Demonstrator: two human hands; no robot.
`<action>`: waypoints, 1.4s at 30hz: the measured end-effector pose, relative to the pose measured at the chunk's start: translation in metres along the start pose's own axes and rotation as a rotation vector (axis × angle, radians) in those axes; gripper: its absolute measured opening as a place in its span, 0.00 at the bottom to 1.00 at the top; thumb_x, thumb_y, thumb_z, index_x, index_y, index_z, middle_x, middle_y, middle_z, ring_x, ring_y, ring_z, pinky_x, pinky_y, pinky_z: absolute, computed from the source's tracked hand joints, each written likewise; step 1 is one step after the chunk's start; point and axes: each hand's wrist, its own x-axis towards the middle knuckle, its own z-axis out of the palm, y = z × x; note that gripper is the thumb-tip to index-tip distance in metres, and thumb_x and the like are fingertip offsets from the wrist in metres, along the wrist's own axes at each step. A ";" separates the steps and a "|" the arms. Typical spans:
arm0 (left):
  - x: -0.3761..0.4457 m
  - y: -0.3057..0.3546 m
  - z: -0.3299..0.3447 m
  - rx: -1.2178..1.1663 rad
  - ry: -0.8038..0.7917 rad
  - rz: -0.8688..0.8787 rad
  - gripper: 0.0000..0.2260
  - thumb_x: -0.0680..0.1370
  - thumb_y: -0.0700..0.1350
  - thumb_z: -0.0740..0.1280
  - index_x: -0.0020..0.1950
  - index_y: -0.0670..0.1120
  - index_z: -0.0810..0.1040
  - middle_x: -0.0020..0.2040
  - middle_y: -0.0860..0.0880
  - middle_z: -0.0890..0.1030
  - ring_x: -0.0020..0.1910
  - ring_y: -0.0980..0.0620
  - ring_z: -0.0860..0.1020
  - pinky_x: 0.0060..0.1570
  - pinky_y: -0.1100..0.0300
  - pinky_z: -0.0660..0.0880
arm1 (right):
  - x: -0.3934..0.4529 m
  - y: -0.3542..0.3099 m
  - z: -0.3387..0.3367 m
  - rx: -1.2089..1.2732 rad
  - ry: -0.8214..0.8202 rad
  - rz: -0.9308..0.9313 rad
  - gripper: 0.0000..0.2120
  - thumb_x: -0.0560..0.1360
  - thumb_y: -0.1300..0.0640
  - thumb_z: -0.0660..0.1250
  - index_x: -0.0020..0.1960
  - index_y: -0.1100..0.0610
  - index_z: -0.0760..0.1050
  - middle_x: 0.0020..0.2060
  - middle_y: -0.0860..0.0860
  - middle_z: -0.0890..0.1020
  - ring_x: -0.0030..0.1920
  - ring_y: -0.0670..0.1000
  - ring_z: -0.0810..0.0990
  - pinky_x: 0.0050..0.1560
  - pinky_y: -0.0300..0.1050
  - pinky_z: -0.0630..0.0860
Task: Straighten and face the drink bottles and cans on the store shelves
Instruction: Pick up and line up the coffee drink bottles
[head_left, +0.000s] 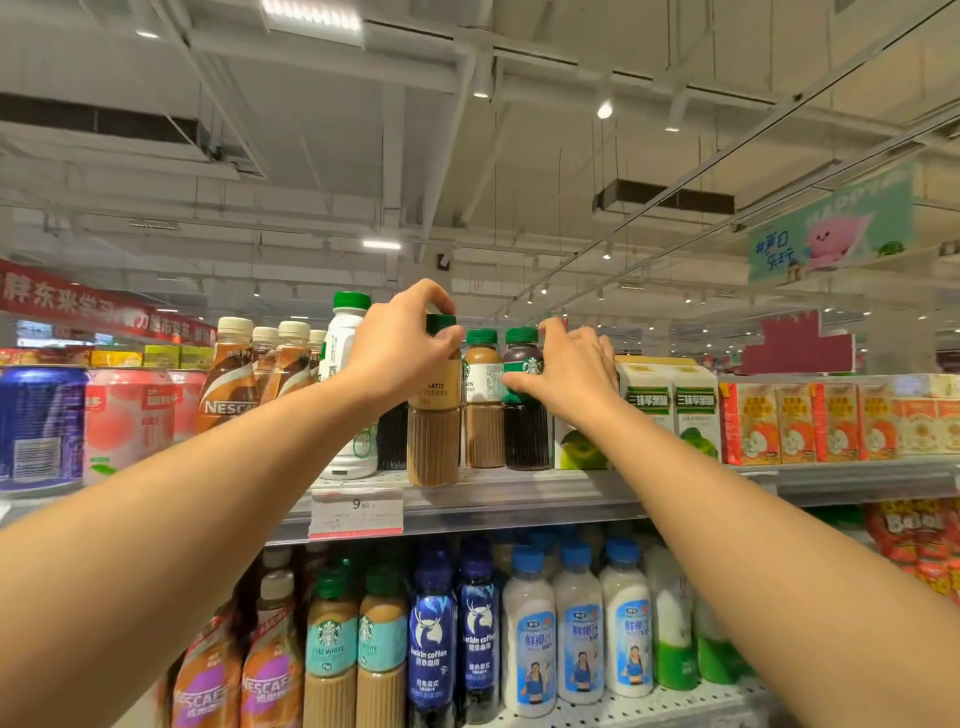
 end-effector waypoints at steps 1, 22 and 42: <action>0.000 0.000 0.000 0.001 -0.002 -0.003 0.11 0.80 0.51 0.69 0.62 0.52 0.76 0.60 0.50 0.80 0.50 0.49 0.80 0.49 0.49 0.82 | 0.000 0.001 -0.001 0.015 -0.013 -0.016 0.38 0.73 0.34 0.71 0.73 0.55 0.64 0.64 0.58 0.77 0.70 0.60 0.69 0.74 0.60 0.64; 0.003 -0.005 0.003 0.053 0.001 -0.002 0.09 0.81 0.52 0.67 0.60 0.53 0.75 0.47 0.53 0.76 0.47 0.49 0.79 0.46 0.49 0.81 | 0.045 0.007 0.006 -0.069 -0.185 -0.133 0.35 0.71 0.39 0.76 0.69 0.53 0.65 0.60 0.57 0.80 0.62 0.61 0.75 0.60 0.61 0.76; 0.010 -0.014 0.011 0.075 -0.009 0.007 0.08 0.82 0.51 0.66 0.59 0.52 0.75 0.48 0.49 0.80 0.45 0.49 0.80 0.46 0.48 0.82 | 0.056 -0.026 0.010 -0.095 -0.177 -0.352 0.30 0.72 0.34 0.72 0.66 0.50 0.70 0.54 0.52 0.82 0.59 0.57 0.77 0.67 0.62 0.69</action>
